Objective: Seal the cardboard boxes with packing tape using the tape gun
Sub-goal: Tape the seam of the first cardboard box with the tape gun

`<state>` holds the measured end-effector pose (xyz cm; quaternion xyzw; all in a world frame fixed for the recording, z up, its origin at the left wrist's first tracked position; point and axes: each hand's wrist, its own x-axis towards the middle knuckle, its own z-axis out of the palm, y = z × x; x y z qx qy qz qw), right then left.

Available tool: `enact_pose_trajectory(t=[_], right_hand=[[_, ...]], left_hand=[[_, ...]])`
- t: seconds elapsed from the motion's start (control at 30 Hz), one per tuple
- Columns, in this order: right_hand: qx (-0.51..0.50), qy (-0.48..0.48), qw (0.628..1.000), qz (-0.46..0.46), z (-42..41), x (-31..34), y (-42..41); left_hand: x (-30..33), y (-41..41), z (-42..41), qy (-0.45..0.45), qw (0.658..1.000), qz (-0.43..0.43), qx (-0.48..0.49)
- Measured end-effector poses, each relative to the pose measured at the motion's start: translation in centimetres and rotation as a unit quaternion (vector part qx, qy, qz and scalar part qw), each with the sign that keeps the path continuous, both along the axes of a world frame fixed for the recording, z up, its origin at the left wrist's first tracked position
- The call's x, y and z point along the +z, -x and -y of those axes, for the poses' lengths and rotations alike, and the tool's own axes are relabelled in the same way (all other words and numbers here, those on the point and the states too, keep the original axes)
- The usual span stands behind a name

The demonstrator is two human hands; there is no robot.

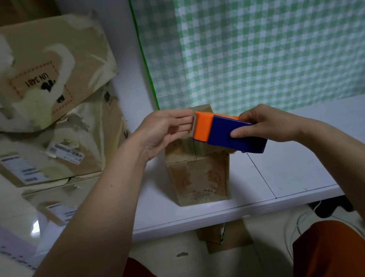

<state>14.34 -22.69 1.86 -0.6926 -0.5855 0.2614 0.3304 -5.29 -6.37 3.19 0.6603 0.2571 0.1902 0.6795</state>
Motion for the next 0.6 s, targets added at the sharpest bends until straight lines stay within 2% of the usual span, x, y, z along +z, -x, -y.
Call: enact_pose_trajectory(t=[0.17,0.4,0.6], right_hand=[[0.019,0.029,0.999,-0.017,-0.1,0.5,-0.1],[0.056,0.056,0.994,-0.082,0.3,1.6,0.0],[0.05,0.072,0.993,-0.079,0.3,1.8,0.3]], left_hand=[[-0.6,1.0,-0.4,0.054,0.998,0.029,-0.025],[-2.1,1.0,-0.6,0.214,0.971,0.099,-0.028],[-3.0,0.7,-0.2,0.24,0.965,0.103,0.003]])
